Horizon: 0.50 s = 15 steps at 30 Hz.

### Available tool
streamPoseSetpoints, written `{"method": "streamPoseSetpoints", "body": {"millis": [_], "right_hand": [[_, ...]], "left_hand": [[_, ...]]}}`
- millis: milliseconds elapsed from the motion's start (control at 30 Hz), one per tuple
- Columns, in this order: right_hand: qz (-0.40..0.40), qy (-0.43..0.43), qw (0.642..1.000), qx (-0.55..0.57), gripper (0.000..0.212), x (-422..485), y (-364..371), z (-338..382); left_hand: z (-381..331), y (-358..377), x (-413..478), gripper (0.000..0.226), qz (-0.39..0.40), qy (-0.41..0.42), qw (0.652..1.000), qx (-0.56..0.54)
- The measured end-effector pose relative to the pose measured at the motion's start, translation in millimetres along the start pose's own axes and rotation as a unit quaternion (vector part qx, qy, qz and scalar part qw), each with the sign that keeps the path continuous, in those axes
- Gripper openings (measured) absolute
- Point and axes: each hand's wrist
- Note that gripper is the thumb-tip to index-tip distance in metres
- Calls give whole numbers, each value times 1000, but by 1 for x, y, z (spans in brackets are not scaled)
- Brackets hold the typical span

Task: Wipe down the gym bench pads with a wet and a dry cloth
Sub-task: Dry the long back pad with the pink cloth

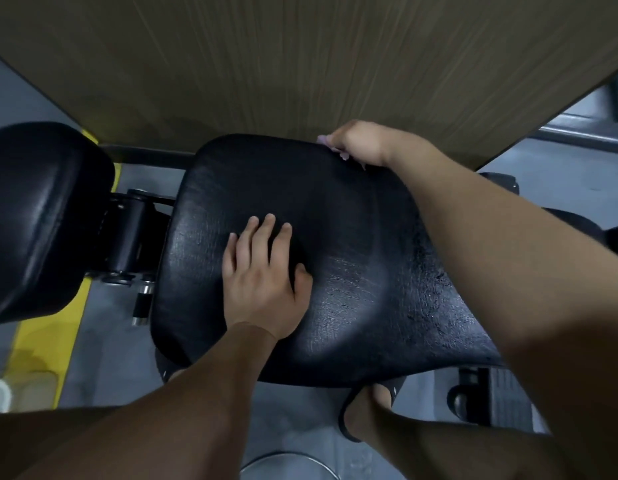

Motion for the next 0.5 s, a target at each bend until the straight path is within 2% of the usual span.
{"method": "streamPoseSetpoints", "body": {"millis": [100, 167, 233, 300, 367, 500], "right_hand": [[-26, 12, 1000, -10, 29, -10, -17, -31], [-2, 12, 994, -111, 15, -28, -38, -56], [14, 44, 977, -210, 29, -39, -53, -73], [12, 65, 971, -232, 24, -44, -55, -73], [-11, 41, 975, -218, 14, -38, -50, -61], [-40, -16, 996, -75, 33, -42, -27, -22]], "left_hand": [[0, 0, 0, 60, 7, -5, 1000, -1], [0, -1, 1, 60, 9, -8, 1000, -4], [0, -1, 1, 60, 6, -10, 1000, -6], [0, -1, 2, 61, 4, -9, 1000, -7], [-1, -1, 1, 61, 1, -6, 1000, -6], [-1, -1, 0, 60, -2, -3, 1000, -9]]}}
Point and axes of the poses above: each hand's wrist, its own x-axis towards the middle knuckle, its own y-axis out of the palm, z = x × y, and after that the axes turned 11 degrees about -z, right-handed
